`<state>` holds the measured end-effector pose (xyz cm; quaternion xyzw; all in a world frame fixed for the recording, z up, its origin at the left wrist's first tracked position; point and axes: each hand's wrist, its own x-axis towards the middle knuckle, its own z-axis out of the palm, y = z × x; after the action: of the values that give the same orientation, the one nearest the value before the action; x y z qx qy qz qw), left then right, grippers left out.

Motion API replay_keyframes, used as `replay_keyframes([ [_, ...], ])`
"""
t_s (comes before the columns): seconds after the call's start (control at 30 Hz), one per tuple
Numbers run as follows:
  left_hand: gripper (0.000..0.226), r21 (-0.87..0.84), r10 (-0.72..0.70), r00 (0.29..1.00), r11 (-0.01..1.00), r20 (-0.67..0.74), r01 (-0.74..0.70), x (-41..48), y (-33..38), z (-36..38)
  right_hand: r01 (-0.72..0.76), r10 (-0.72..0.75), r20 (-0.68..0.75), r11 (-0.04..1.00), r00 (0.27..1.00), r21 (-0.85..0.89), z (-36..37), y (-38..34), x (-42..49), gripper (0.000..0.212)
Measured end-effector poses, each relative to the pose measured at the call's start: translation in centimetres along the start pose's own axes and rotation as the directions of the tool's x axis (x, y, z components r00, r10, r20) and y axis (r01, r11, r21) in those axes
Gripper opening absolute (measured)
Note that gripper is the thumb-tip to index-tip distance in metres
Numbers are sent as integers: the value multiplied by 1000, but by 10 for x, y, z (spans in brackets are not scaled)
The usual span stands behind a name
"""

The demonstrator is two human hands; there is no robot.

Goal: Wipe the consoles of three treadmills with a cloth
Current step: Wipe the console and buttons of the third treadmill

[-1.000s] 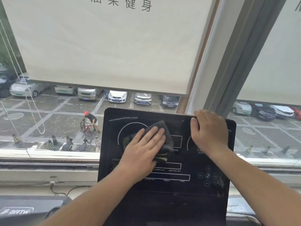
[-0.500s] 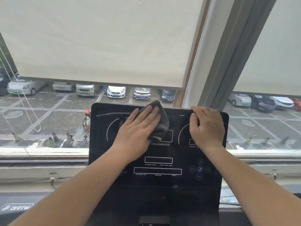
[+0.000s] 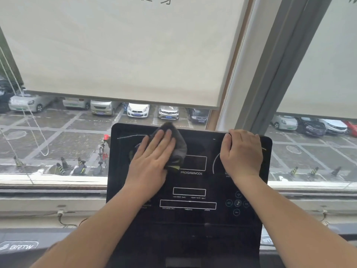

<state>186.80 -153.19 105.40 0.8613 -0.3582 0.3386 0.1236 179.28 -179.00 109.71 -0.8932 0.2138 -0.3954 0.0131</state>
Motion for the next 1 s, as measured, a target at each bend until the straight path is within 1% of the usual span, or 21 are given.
replay_keyframes([
  [0.03,90,-36,-99,995,994,-10,98,-8,9,3,-6,6,-2,1000,1000,6,0,0,0,44],
  [0.07,91,-57,-138,990,989,-2,138,-21,19,9,-9,9,-5,1000,1000,10,0,1,-1,44],
  [0.1,92,-63,-112,994,992,14,112,-35,29,15,-9,10,-8,1000,1000,12,0,0,-2,44],
  [0.17,93,-60,101,990,994,95,-95,-58,35,21,-7,7,-8,1000,1000,-6,1,-2,-4,46],
  [0.23,91,-33,342,924,939,172,-341,-61,17,17,-16,16,11,999,1000,-39,3,-5,-5,47],
  [0.27,90,-19,394,900,917,188,-397,-53,4,12,-23,24,20,998,999,-50,3,-6,-6,48],
  [0.3,90,4,386,905,919,176,-393,-42,-7,6,-30,32,27,998,999,-52,3,-6,-6,49],
  [0.33,90,27,317,938,946,141,-324,-29,-16,-1,-35,37,29,998,999,-47,3,-6,-6,49],
  [0.4,90,20,51,997,998,57,-52,-8,-24,-13,-37,38,32,999,999,-26,3,-6,-5,50],
  [0.47,89,-55,-165,986,985,18,166,1,-14,-15,-34,35,35,999,999,-16,2,-4,-5,50],
  [0.53,90,-78,-198,980,977,15,199,-5,9,-7,-25,25,42,1000,999,-7,0,-4,-6,49],
  [0.57,92,-72,-142,990,987,27,143,-13,20,0,-19,19,51,1000,999,-1,-1,-4,-7,49],
  [0.63,94,-44,85,991,996,101,-81,-32,30,11,-8,5,80,1000,997,28,-4,-2,-6,49],
  [0.7,91,-26,337,924,941,181,-338,-35,16,11,20,-30,136,997,990,74,-10,7,-3,48],
  [0.73,89,-25,403,893,913,199,-406,-27,6,8,43,-59,163,994,985,100,-14,14,0,47],
  [0.77,89,-14,418,886,906,199,-424,-17,-4,5,65,-89,188,990,978,128,-19,21,3,47],
  [0.8,89,1,385,904,920,184,-392,-4,-9,0,80,-113,212,984,971,156,-23,29,7,46],
  [0.83,89,-1,307,939,950,153,-311,8,-8,-5,91,-132,235,980,963,179,-27,35,11,46],
  [0.9,88,-61,72,992,996,106,-65,24,12,-11,108,-162,272,973,948,203,-29,46,20,45],
  [0.97,89,-128,-107,990,985,93,118,24,50,-6,126,-188,290,968,938,218,-32,52,26,45],
  [1.0,90,-134,-122,985,981,118,137,18,68,1,111,-180,289,964,940,240,-33,55,26,45],
])
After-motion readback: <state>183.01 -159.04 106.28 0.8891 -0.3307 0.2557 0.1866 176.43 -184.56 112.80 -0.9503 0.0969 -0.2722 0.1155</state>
